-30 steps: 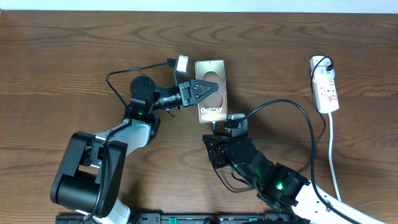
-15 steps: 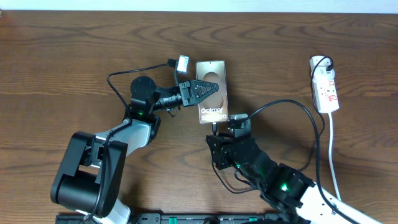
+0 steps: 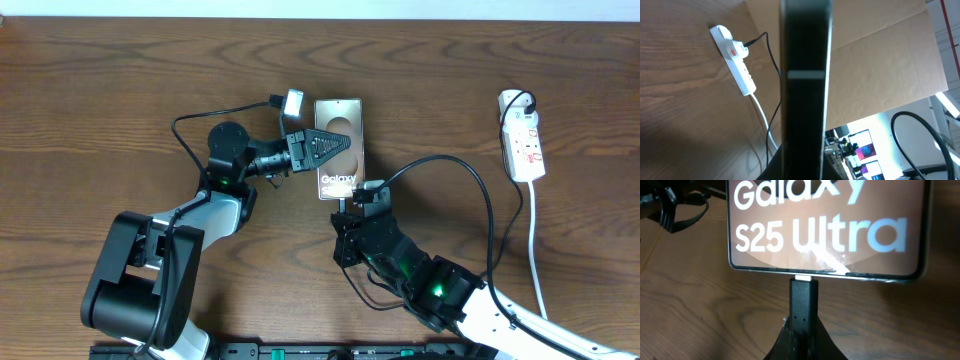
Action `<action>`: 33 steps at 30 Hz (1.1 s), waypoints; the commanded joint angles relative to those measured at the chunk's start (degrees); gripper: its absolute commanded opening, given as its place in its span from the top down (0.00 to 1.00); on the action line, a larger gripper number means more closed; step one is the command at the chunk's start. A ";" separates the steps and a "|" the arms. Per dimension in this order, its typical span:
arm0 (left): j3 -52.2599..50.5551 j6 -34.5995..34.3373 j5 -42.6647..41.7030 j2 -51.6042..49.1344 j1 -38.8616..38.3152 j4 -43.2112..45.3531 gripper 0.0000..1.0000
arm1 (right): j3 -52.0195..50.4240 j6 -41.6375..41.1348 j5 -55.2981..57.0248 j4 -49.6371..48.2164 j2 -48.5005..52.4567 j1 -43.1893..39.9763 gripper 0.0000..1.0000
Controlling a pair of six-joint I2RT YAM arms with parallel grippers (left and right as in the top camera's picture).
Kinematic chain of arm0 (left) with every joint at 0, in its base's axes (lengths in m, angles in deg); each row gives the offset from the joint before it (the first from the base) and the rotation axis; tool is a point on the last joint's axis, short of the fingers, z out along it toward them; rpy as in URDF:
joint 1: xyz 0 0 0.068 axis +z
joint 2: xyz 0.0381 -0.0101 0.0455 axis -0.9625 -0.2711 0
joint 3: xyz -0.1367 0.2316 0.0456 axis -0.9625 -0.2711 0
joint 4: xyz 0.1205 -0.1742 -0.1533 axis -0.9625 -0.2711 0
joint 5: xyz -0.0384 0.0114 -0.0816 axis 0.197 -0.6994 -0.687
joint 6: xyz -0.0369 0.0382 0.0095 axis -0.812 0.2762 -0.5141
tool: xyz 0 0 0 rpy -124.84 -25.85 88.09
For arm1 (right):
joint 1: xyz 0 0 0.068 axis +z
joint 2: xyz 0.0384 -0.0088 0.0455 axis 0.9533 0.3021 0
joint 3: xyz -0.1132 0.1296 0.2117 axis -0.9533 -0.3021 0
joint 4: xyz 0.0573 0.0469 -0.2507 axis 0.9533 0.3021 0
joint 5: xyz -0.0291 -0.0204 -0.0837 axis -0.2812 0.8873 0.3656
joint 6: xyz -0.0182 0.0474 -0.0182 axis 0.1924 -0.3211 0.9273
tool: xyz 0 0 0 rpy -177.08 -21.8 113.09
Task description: Plug charger to phone and switch on socket
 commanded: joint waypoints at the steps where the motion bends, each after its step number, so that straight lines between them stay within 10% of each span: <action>1: 0.44 1.62 -4.94 0.74 -0.79 0.66 0.93 | 3.43 2.93 3.48 -1.07 -0.22 -2.19 0.99; 19: 0.39 2.03 -11.26 0.74 -5.07 0.96 0.93 | 4.68 6.93 2.01 -7.37 -0.24 -6.97 0.96; 33: 0.68 1.42 -1.18 0.74 -5.92 -4.28 0.93 | 4.76 6.91 -1.68 20.55 -20.11 -6.99 0.44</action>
